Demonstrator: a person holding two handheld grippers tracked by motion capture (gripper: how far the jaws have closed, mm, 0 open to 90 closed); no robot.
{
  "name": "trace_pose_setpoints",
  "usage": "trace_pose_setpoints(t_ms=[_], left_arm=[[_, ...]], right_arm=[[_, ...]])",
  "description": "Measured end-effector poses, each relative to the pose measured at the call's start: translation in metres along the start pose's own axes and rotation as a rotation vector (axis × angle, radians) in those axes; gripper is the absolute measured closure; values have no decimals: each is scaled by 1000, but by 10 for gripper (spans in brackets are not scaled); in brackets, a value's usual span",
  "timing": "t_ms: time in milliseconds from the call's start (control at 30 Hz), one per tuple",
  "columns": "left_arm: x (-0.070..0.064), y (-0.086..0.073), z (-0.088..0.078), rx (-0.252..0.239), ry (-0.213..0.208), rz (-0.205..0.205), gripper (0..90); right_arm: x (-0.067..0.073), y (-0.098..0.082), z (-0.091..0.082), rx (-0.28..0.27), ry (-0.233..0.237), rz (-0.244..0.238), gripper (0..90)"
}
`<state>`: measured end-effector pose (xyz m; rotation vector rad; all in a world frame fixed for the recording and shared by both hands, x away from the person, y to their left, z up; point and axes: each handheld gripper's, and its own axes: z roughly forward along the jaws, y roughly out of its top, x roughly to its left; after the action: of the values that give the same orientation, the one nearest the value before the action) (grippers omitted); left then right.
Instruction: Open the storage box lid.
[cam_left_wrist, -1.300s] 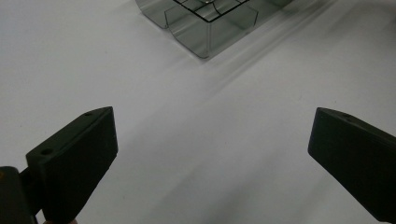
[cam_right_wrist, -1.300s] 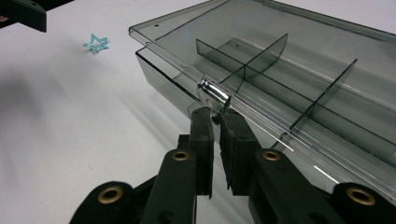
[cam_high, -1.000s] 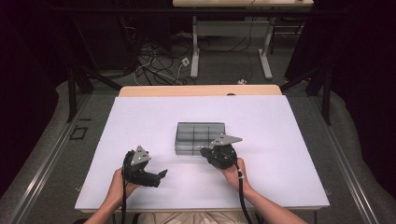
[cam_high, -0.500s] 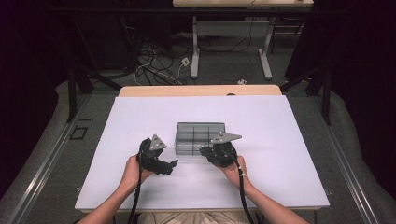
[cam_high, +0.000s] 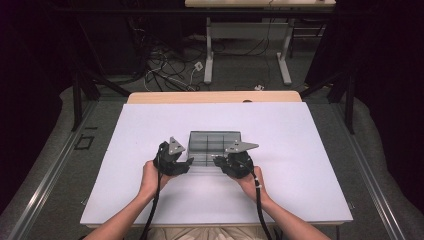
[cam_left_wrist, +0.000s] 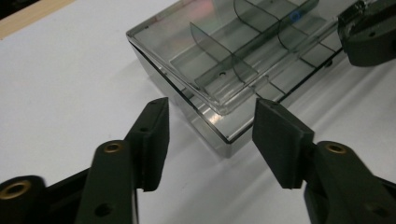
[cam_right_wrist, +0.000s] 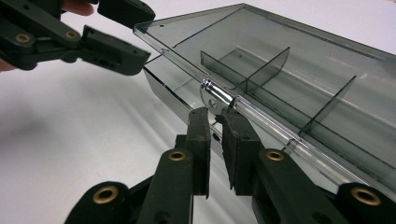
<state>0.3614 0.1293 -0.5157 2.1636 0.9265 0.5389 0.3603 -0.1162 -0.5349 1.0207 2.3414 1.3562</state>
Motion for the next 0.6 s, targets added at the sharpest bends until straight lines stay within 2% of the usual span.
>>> trace_pose_setpoints(t_ms=[167, 233, 333, 433, 467, 600], left_arm=[[-2, 1, 1, -9, -15, 21, 539], [-5, -1, 2, -22, -3, 37, 546], [-6, -1, 3, -39, -7, 43, 563], [-5, -2, 3, -51, -8, 30, 568], [-5, -2, 2, -54, -8, 28, 572], [-4, -1, 1, -61, -12, 35, 578]], right_arm=[[0, 0, 1, 10, 0, -9, 813], [0, -1, 0, 19, -3, -9, 810], [0, -1, 0, 7, -6, -15, 802], [-1, -1, -3, 35, -6, -16, 789], [-1, -1, -3, 24, -12, -14, 782], [-1, 0, -9, 46, -21, -22, 753]])
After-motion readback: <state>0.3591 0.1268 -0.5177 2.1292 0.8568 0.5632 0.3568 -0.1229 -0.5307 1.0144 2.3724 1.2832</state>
